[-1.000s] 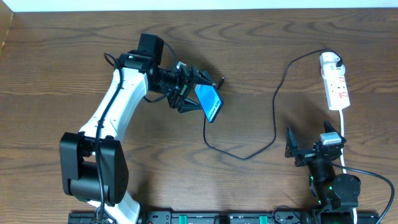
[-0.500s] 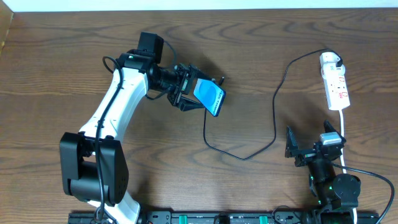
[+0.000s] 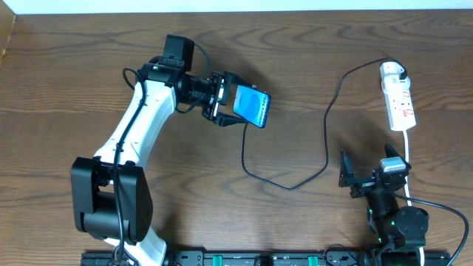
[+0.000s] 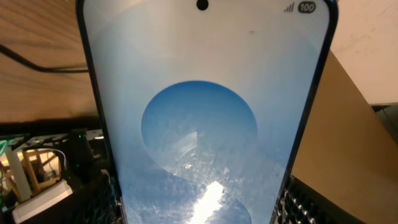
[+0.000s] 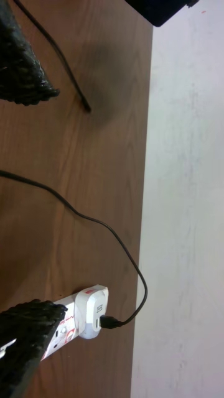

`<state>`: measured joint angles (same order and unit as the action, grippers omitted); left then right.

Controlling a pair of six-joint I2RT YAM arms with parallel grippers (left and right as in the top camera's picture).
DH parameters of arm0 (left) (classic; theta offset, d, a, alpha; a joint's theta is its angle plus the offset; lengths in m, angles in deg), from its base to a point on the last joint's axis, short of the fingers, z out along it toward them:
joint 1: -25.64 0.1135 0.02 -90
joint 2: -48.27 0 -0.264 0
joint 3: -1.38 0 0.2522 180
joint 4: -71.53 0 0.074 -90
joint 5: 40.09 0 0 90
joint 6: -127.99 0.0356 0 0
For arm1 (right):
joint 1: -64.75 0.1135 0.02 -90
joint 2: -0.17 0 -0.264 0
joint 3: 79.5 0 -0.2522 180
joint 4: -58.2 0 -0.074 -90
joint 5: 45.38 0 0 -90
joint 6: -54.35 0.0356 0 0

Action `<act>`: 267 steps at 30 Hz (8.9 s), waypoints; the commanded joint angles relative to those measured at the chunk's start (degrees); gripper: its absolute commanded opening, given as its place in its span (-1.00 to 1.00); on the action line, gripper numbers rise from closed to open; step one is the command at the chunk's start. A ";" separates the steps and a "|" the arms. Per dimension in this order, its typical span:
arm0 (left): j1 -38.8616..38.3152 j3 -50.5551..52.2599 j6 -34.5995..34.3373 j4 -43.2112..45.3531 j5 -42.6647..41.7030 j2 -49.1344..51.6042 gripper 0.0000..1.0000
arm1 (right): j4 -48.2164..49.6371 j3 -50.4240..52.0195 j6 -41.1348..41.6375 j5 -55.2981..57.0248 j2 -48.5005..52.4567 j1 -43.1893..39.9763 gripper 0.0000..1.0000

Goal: Plug charger to phone and switch on socket

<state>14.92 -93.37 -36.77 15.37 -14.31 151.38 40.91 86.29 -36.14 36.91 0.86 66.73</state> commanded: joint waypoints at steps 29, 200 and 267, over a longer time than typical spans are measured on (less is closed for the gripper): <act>0.04 -0.52 -1.03 0.09 -2.93 -1.70 0.08 | -0.55 -0.76 5.66 0.31 1.27 -0.07 0.99; 9.03 -0.50 21.24 30.91 11.41 -1.66 -0.86 | 13.33 -65.42 62.18 -26.10 99.34 13.22 0.49; 18.18 -0.50 23.71 30.88 -8.68 -1.64 -0.86 | -43.80 -107.75 38.27 4.35 135.43 26.69 -0.46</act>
<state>33.04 -93.42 -14.02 46.00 -20.67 151.11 -3.20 -22.77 1.43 40.41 135.76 92.78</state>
